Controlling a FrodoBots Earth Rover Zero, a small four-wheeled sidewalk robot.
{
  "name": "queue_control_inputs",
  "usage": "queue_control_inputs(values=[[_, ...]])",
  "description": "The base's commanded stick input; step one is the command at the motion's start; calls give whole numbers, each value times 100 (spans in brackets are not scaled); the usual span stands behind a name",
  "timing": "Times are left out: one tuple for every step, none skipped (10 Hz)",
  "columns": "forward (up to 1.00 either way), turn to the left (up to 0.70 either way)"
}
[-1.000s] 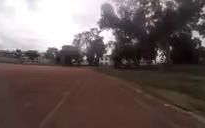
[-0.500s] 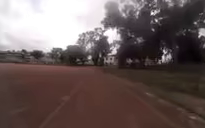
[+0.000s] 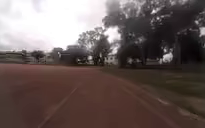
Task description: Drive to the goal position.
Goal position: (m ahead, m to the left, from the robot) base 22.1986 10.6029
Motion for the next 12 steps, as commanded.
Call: queue_control_inputs(values=[[85,0],[85,0],[85,0],[85,0],[85,0],[85,0],[85,0],[85,0],[85,0],[85,0],[85,0],[85,0]])
